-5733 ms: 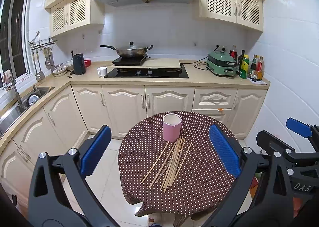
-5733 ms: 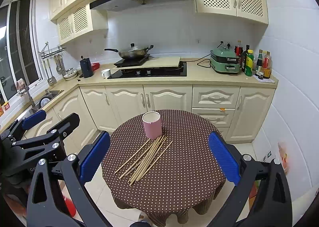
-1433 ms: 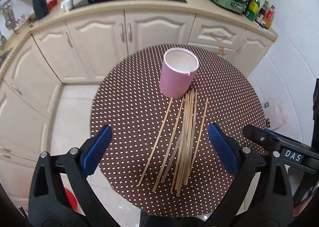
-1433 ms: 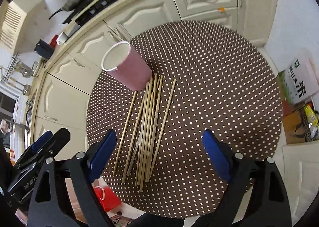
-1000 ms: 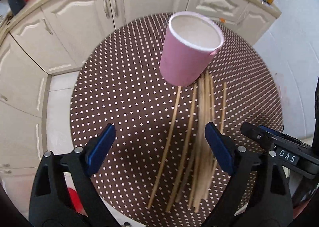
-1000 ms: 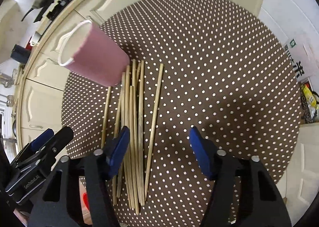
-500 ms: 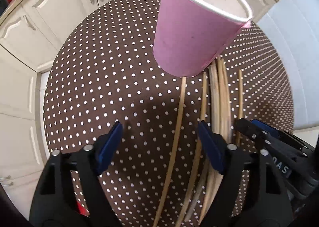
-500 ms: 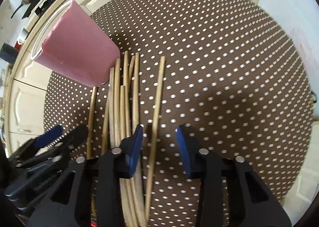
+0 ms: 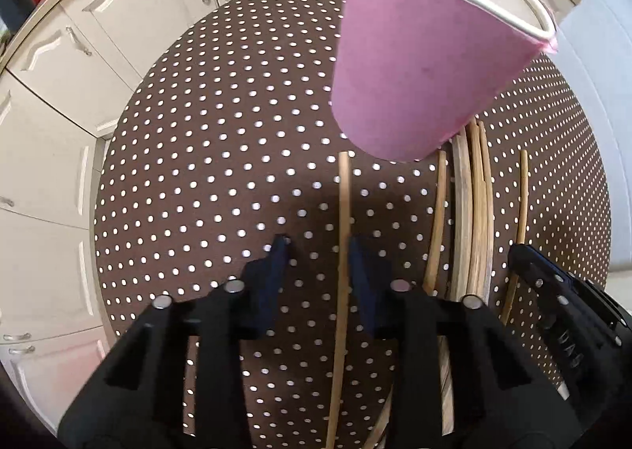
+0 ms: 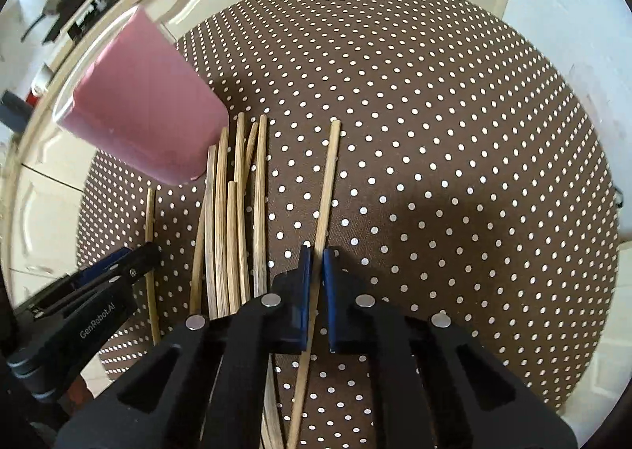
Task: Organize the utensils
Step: 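Close the right gripper on one chopstick while the left gripper grasps another chopstick, then lift the held chopsticks upright with both grippers and carry them above the pink cup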
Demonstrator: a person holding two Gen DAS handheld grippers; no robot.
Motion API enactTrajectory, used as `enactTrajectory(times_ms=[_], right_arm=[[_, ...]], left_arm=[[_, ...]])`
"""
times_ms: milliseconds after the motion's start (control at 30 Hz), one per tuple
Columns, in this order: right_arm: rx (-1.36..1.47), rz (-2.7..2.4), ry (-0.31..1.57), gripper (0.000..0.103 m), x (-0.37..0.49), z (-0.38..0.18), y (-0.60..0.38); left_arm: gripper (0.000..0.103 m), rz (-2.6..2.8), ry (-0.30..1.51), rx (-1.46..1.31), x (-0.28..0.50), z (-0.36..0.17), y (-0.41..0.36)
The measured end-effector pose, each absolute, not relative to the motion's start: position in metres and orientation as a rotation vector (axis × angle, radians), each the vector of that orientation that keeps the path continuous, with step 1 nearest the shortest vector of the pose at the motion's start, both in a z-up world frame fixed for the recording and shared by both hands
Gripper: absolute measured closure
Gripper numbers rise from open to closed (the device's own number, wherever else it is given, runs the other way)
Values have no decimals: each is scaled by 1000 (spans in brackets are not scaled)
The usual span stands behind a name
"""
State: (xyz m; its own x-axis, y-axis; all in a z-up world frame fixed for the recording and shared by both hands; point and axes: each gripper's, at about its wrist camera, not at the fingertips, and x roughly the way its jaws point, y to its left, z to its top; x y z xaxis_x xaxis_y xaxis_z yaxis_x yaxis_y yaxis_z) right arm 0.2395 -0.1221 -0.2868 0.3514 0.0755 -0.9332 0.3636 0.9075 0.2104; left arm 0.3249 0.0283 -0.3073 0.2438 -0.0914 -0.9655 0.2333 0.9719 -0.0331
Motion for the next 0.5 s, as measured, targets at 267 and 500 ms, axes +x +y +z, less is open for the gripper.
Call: enactTrajectory(times_ms=[267,500], right_arm=[[473,-178,1131,99,231,-271,-164],[508,-65,994,99,231,-236,-197]], left_arm=[[97,-198,1319,44,329,-307,63],[97,-131,1258,-30,315,-277,72]])
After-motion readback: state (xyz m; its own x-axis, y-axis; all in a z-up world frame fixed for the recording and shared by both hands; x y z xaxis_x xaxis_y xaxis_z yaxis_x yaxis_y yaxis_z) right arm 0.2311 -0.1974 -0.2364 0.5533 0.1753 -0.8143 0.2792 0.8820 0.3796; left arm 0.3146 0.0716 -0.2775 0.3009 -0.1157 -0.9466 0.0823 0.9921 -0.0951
